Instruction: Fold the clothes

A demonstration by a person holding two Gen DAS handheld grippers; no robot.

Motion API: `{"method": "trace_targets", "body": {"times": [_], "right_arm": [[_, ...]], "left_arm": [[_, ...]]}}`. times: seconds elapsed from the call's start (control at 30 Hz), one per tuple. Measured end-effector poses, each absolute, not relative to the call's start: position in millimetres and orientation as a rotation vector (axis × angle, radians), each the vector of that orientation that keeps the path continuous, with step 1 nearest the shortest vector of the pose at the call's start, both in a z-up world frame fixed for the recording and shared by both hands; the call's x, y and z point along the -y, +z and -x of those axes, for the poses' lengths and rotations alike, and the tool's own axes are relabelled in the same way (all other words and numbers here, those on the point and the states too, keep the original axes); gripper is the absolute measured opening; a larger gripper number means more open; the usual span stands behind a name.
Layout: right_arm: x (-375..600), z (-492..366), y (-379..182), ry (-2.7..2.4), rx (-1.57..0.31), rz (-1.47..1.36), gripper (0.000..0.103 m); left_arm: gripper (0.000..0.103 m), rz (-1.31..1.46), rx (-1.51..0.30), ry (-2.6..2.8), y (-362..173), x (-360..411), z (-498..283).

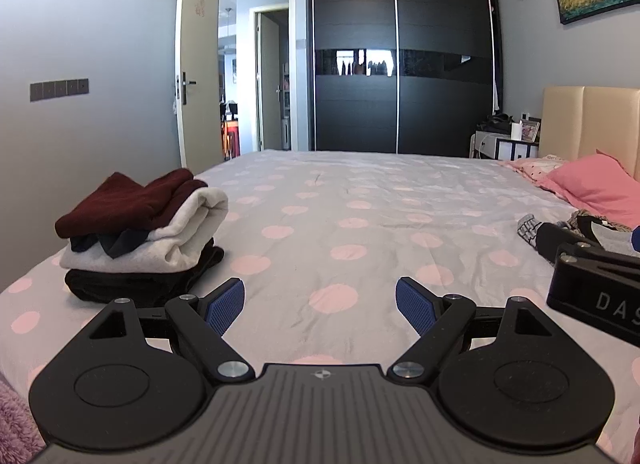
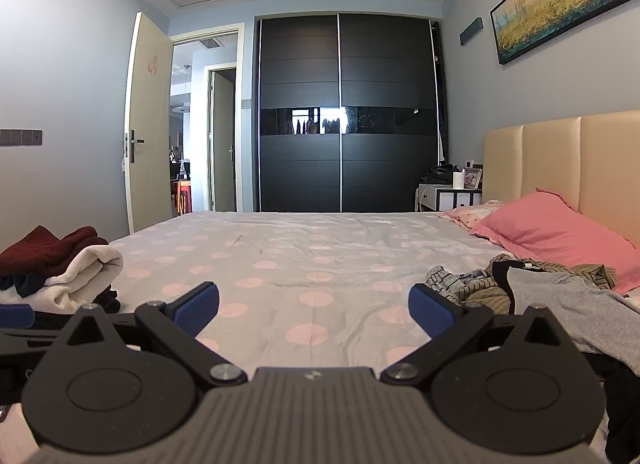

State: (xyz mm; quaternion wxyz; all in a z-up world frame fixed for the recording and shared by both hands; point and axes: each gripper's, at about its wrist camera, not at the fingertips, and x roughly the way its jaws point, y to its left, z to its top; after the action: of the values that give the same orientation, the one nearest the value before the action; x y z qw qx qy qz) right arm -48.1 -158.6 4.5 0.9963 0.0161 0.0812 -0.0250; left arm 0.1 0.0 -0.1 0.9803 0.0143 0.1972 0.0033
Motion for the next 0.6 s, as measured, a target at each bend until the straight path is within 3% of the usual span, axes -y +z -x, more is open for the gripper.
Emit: {"method": "trace_targets", "body": {"times": [0.6], "right_arm": [[162.8,53.3,7.8,-0.07,-0.157,-0.02,0.102]], "left_arm": [[0.083,-0.022,-0.371,0.003,-0.6,-1.3,2.2]]}}
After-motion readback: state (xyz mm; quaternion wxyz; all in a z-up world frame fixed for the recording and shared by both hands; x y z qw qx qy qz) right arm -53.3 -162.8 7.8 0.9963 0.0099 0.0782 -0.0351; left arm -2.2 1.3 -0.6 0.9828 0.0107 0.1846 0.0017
